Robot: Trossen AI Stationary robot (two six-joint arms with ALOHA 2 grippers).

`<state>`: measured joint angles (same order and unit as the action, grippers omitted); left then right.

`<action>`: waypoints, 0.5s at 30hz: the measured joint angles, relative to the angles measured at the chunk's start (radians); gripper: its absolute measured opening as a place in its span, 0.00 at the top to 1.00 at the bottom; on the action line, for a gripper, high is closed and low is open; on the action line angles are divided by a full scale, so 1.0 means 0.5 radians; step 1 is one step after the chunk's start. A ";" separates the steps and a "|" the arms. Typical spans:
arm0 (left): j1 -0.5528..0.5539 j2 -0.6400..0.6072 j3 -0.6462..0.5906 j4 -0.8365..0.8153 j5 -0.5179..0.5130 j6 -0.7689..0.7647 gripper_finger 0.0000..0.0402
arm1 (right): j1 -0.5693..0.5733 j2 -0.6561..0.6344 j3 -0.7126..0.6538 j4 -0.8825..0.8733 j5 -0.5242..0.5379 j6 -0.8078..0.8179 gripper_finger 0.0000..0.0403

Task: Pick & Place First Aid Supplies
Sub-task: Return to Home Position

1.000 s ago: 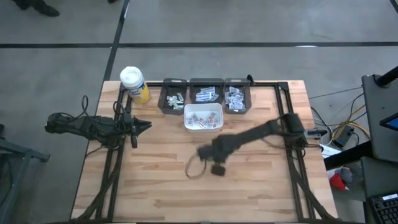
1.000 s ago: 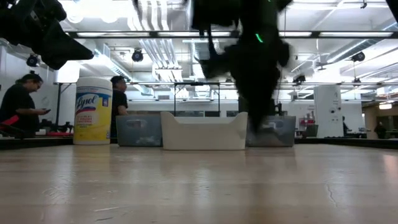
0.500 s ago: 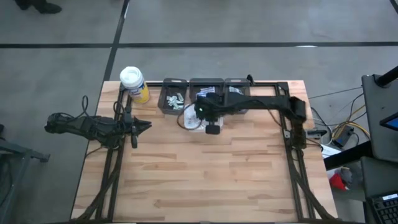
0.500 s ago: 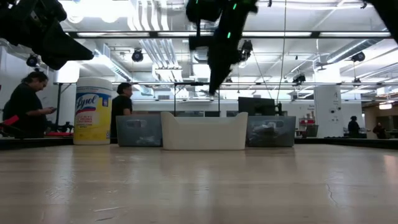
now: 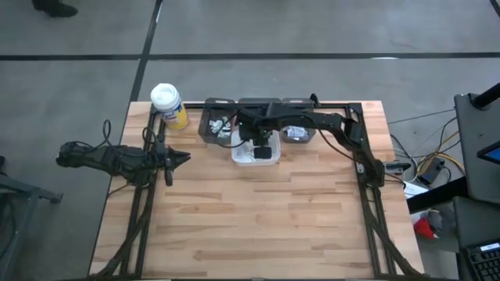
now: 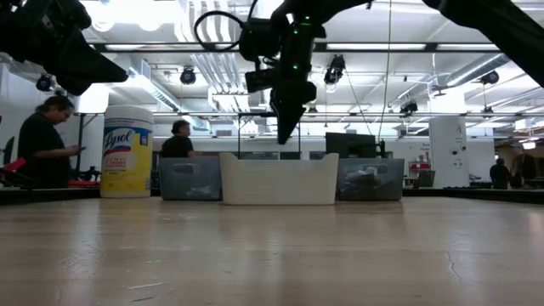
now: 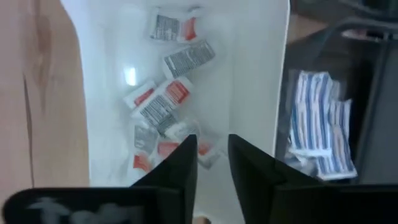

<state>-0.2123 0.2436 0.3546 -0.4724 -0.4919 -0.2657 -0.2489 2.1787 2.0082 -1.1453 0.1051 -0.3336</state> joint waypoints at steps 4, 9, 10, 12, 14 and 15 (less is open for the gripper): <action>0.000 0.000 0.000 -0.031 0.000 -0.016 0.86 | 0.005 0.023 0.159 -0.216 0.013 0.176 0.74; 0.000 -0.010 0.000 -0.103 0.002 -0.039 0.86 | 0.045 -0.153 0.192 -0.456 -0.121 0.362 0.76; 0.000 -0.018 0.000 -0.104 0.005 -0.042 0.86 | 0.065 -0.203 0.154 -0.435 -0.150 0.367 0.77; 0.000 -0.049 0.000 -0.100 0.005 -0.048 0.86 | 0.119 -0.322 0.031 -0.334 -0.189 0.399 0.79; 0.000 -0.093 0.000 -0.099 0.006 -0.050 0.86 | 0.167 -0.467 -0.136 -0.176 -0.220 0.462 0.81; 0.000 -0.117 0.000 -0.099 0.006 -0.052 0.86 | 0.189 -0.544 -0.237 -0.085 -0.220 0.506 0.82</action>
<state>-0.2123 0.1850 0.3546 -0.5217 -0.4891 -0.2918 -0.1544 1.9067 1.8895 -1.1877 -0.0048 -0.0805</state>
